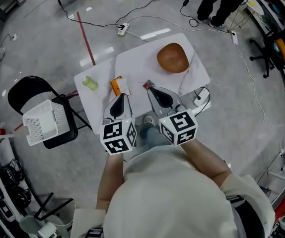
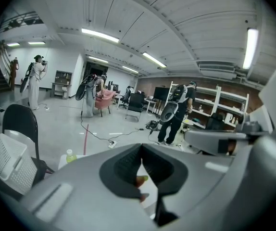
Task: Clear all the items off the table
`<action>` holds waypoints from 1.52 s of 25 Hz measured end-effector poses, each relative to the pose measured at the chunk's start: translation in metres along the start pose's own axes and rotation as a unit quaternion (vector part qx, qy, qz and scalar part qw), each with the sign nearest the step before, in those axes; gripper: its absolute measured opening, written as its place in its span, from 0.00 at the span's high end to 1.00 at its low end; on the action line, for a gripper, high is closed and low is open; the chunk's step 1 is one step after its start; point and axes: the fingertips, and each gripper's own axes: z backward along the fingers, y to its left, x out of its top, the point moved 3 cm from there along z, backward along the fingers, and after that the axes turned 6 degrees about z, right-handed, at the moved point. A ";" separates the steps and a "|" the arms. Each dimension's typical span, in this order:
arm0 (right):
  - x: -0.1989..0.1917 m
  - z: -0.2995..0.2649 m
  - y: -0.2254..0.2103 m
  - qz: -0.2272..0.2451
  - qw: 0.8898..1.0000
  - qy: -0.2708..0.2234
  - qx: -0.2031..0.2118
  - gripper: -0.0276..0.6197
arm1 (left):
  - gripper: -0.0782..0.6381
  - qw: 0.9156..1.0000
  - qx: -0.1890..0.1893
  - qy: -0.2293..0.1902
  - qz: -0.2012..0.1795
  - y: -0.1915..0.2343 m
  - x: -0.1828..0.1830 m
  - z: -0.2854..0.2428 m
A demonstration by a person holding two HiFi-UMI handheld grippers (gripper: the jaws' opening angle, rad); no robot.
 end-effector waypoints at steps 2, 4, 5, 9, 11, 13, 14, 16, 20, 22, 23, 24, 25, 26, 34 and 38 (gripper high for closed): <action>0.000 -0.015 -0.007 0.000 1.000 0.009 0.010 0.96 | 0.88 1.000 0.007 0.000 0.001 0.003 0.005 -0.013; 0.000 -0.029 -0.012 0.002 1.000 0.018 0.019 0.96 | 0.88 1.000 0.014 0.001 0.001 0.006 0.009 -0.024; 0.000 -0.036 -0.015 0.004 0.999 0.022 0.024 0.96 | 0.88 1.000 0.018 0.001 0.002 0.008 0.011 -0.029; 0.000 -0.061 -0.024 0.009 0.998 0.030 0.047 0.96 | 0.88 0.999 0.034 0.001 0.008 0.017 0.016 -0.047; -0.001 -0.074 -0.028 0.014 0.997 0.036 0.061 0.96 | 0.88 0.999 0.045 0.003 0.010 0.023 0.017 -0.056; -0.003 -0.084 -0.031 0.021 0.996 0.042 0.076 0.96 | 0.88 0.998 0.056 0.002 0.011 0.029 0.016 -0.063; -0.005 -0.089 -0.032 0.025 0.995 0.046 0.082 0.96 | 0.88 0.998 0.062 0.000 0.014 0.032 0.016 -0.066; -0.010 -0.097 -0.034 0.031 0.994 0.052 0.091 0.96 | 0.88 0.997 0.075 -0.004 0.023 0.039 0.013 -0.070; -0.023 -0.118 -0.033 0.031 0.992 0.067 0.103 0.96 | 0.88 0.994 0.105 0.001 0.042 0.063 0.004 -0.078; -0.032 -0.130 -0.029 0.029 0.991 0.077 0.110 0.96 | 0.88 0.991 0.119 0.006 0.054 0.076 -0.002 -0.081; -0.036 -0.136 -0.027 0.030 0.990 0.082 0.113 0.96 | 0.88 0.990 0.125 0.008 0.059 0.083 -0.006 -0.083; -0.041 -0.141 -0.025 0.030 0.989 0.087 0.115 0.96 | 0.88 0.989 0.130 0.011 0.064 0.088 -0.010 -0.085; -0.046 -0.147 -0.023 0.030 0.988 0.092 0.117 0.96 | 0.88 0.988 0.135 0.013 0.067 0.094 -0.014 -0.087; -0.050 -0.152 -0.021 0.030 0.988 0.096 0.118 0.96 | 0.88 0.988 0.139 0.016 0.069 0.099 -0.017 -0.088; -0.084 -0.195 -0.005 0.025 0.985 0.127 0.113 0.96 | 0.88 0.984 0.150 0.028 0.089 0.144 -0.040 -0.106; -0.112 -0.213 -0.001 0.015 0.983 0.150 0.108 0.96 | 0.88 0.985 0.151 0.038 0.077 0.163 -0.054 -0.118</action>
